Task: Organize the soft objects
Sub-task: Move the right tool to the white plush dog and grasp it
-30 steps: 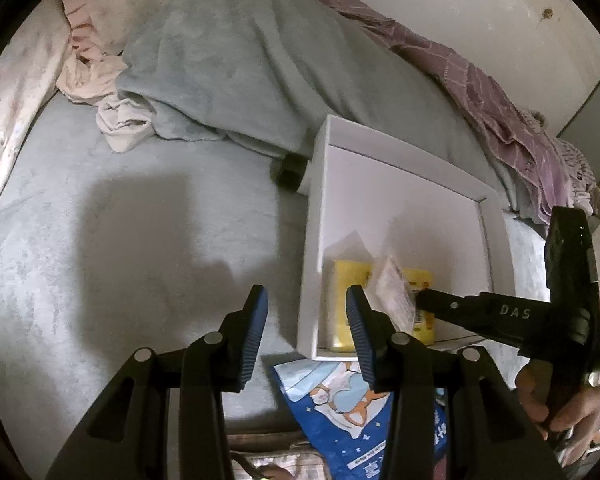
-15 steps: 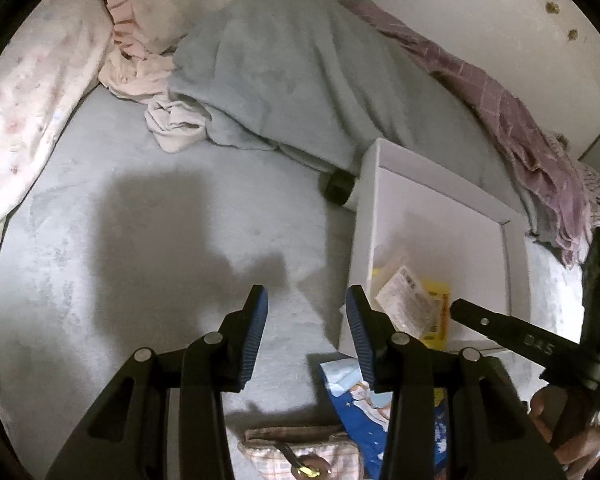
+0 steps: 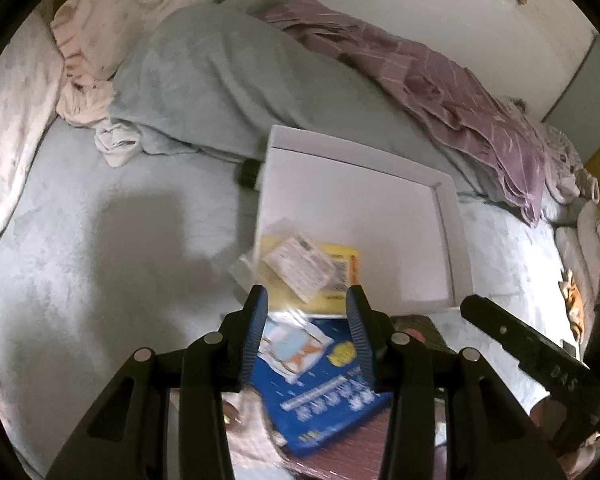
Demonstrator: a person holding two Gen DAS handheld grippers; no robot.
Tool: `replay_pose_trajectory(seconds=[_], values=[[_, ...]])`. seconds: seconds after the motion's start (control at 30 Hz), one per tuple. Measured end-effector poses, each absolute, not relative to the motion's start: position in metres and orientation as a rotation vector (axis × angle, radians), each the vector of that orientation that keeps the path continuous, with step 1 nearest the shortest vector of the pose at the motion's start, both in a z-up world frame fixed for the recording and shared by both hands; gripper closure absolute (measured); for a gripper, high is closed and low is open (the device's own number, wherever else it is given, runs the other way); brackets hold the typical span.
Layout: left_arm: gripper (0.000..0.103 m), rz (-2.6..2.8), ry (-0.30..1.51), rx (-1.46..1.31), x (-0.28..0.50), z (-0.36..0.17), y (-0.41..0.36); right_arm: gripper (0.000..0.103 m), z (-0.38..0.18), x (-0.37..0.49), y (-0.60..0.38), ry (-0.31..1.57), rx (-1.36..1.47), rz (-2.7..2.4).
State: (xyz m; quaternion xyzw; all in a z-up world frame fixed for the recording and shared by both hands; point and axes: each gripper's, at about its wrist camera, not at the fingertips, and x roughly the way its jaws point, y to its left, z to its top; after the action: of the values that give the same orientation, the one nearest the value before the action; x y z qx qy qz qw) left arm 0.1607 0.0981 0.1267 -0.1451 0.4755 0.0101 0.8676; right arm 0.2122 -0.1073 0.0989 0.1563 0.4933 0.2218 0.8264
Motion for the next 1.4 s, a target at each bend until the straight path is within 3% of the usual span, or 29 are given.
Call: replay_pose_trajectory(seconds=[0.13, 0.57, 1.4], values=[[0.055, -0.007, 1.019, -0.283, 0.157, 0.132, 0.073, 0.047, 0.101, 0.197, -0.124, 1.084, 0.297, 0.483], [0.055, 0.047, 1.015, -0.219, 0.130, 0.158, 0.018, 0.045, 0.077, 0.175, -0.163, 1.205, 0.226, 0.449], [0.055, -0.072, 1.015, -0.186, 0.118, 0.162, -0.011, 0.045, 0.010, 0.196, -0.199, 1.445, 0.490, 0.525]])
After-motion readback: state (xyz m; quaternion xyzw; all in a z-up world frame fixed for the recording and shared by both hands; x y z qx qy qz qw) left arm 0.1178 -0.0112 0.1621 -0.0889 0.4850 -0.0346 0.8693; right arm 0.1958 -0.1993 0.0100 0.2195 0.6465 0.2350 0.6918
